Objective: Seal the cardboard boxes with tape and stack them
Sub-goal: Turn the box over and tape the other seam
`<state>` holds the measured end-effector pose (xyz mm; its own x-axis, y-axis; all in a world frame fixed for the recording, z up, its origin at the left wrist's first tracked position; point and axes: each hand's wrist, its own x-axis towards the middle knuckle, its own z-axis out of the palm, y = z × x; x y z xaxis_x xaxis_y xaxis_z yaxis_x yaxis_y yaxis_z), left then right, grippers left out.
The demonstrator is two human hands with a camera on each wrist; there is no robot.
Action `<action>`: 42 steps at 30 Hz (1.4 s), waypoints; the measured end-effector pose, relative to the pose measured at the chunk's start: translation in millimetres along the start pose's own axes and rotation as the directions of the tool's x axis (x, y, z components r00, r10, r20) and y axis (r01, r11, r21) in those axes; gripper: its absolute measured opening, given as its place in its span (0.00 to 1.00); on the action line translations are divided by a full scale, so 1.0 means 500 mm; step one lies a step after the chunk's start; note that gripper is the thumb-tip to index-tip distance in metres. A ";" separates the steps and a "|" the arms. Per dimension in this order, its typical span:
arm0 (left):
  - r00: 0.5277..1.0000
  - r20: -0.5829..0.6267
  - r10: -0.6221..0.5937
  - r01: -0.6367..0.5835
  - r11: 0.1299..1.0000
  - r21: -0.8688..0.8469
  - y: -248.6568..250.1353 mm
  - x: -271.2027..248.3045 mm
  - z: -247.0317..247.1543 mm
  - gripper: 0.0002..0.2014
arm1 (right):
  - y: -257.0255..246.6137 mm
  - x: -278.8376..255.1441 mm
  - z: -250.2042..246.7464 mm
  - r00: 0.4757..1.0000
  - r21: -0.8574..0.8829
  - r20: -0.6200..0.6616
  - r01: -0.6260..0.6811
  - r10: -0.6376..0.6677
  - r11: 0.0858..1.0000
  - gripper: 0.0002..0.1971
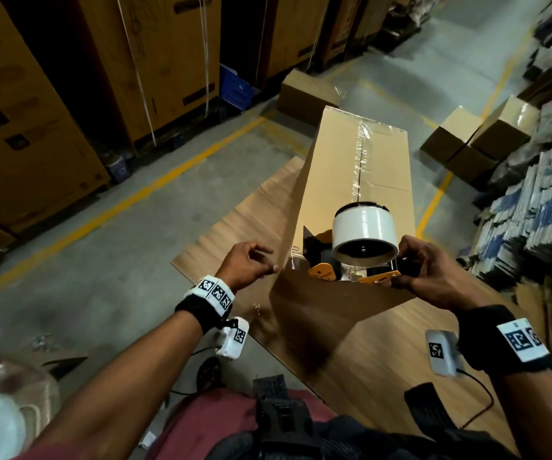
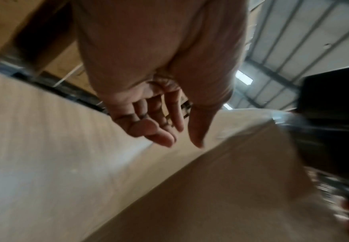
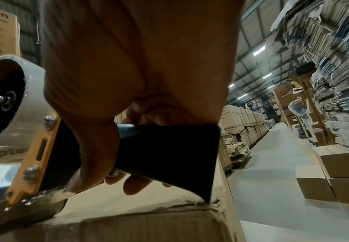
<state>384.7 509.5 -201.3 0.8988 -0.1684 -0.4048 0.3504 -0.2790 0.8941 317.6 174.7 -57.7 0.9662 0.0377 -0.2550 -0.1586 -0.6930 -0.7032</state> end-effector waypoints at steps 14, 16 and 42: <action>0.759 0.297 0.579 -0.639 0.750 0.170 0.319 -0.092 0.022 0.40 | -0.004 -0.005 -0.001 0.998 0.051 -0.018 0.058 -0.057 0.997 0.18; 0.783 0.313 0.538 -0.604 0.778 0.174 0.329 -0.080 0.014 0.40 | 0.003 -0.002 -0.002 0.998 0.081 -0.012 0.065 -0.064 0.995 0.19; 0.770 0.245 0.590 -0.636 0.743 0.210 0.233 -0.101 -0.006 0.57 | 0.033 -0.001 0.005 0.998 0.107 -0.036 0.062 -0.059 0.992 0.20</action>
<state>381.0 488.2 -76.0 0.8338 -0.5257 0.1688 -0.3665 -0.2983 0.8813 314.0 165.0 -70.5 0.9804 0.0526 -0.1896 -0.1191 -0.6082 -0.7848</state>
